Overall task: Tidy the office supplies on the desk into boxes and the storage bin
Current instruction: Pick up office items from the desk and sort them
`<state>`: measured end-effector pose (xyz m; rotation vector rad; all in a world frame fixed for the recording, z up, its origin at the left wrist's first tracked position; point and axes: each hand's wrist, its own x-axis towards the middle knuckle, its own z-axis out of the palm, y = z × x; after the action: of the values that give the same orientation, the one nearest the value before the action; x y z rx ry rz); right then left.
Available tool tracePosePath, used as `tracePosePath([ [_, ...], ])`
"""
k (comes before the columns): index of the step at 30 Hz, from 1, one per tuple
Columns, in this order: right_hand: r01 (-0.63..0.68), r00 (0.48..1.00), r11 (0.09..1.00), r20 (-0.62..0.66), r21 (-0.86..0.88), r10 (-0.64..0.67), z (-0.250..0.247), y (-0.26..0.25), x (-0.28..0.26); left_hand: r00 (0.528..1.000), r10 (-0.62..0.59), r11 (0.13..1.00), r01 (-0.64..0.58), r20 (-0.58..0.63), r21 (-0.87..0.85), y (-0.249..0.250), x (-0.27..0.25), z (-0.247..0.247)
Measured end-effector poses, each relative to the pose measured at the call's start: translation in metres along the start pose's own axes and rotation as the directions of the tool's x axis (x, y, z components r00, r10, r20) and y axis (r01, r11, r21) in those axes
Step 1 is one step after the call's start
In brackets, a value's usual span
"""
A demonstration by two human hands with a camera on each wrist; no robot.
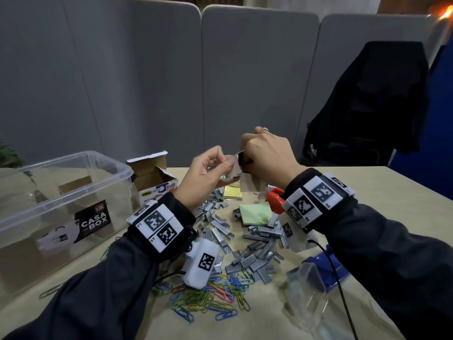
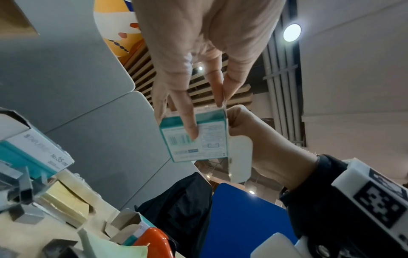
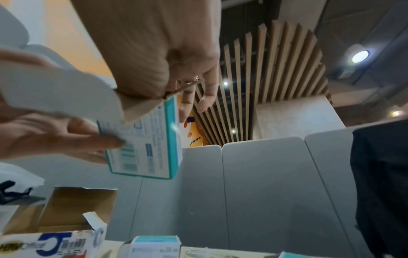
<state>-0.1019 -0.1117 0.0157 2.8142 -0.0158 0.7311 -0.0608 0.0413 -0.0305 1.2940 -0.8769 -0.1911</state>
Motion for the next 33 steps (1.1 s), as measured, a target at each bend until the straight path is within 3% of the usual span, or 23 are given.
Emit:
tracePosePath([
  [6,0.05,0.991,0.998,0.125,0.024,-0.052,0.0,0.0,0.001,1.0,-0.024,1.0,0.024,0.014,0.006,-0.002,-0.001,-0.006],
  [11,0.177,0.952,0.98,0.269,-0.087,-0.148,-0.005,0.007,-0.006,0.997,-0.067,0.997,0.068,0.026,-0.038,-0.006,0.001,-0.016],
  [15,0.231,0.962,0.97,0.134,0.075,-0.239,-0.022,0.01,-0.018,0.996,-0.069,0.997,0.071,0.062,-0.03,-0.002,0.003,-0.021],
  [19,0.153,0.987,0.966,0.01,0.208,-0.159,-0.025,0.02,-0.03,0.991,-0.104,0.991,0.111,0.09,-0.073,-0.005,0.004,-0.03],
  [27,-0.005,0.999,0.842,0.031,0.539,-0.014,-0.005,0.031,-0.042,0.978,-0.167,0.985,0.172,0.129,-0.029,-0.01,0.005,-0.031],
  [33,-0.12,0.993,0.792,0.085,0.599,0.086,0.003,0.033,-0.043,0.97,-0.214,0.974,0.202,0.118,0.103,-0.014,0.005,-0.028],
])
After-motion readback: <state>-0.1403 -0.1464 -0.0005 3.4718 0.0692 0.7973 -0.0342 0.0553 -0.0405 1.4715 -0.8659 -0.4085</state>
